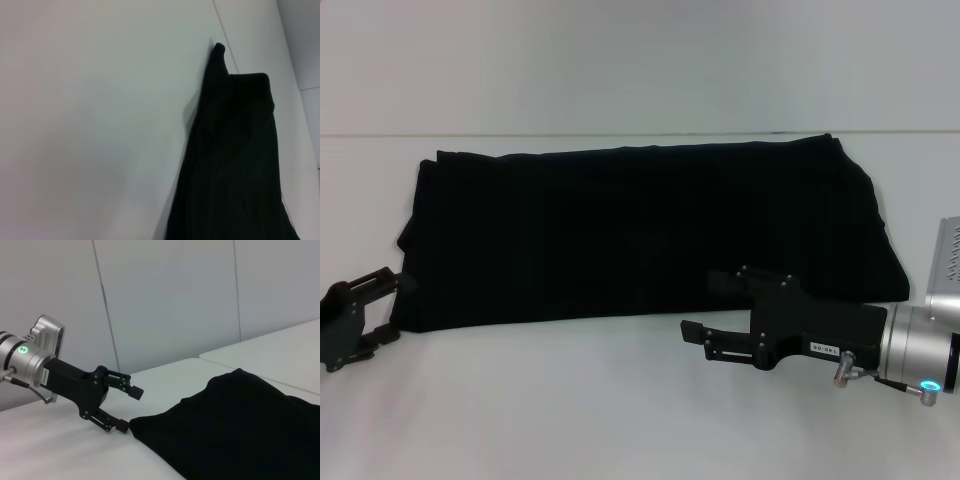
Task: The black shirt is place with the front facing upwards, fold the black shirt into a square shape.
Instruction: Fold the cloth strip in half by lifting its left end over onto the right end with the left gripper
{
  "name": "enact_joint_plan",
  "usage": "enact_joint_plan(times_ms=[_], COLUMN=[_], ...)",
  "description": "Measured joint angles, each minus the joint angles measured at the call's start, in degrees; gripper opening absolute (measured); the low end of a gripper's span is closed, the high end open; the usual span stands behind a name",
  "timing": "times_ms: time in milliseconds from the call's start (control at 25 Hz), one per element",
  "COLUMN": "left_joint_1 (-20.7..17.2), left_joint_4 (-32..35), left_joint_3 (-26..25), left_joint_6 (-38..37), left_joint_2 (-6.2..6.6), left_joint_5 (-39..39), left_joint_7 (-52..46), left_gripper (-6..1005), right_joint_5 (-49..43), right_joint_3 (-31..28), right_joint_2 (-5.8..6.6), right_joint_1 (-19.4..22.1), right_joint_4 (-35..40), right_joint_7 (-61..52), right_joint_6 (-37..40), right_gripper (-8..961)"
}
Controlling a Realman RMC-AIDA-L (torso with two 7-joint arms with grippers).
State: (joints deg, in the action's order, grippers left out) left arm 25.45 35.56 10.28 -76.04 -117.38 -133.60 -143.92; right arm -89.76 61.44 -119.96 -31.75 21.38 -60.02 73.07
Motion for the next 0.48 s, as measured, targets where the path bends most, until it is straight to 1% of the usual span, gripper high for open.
enact_joint_plan(times_ms=[480], left_joint_1=[3.1], left_joint_4=[-2.7], left_joint_3=[2.6], left_joint_6=[3.7], left_joint_2=[1.01], left_joint_5=[0.0], left_joint_7=[0.0], left_gripper=[875], right_joint_5=[0.1], right_joint_3=[-0.1], right_joint_2=[-0.09], right_joint_1=[0.0], right_joint_4=[0.1], right_joint_7=[0.0], right_joint_6=[0.0], right_gripper=[843])
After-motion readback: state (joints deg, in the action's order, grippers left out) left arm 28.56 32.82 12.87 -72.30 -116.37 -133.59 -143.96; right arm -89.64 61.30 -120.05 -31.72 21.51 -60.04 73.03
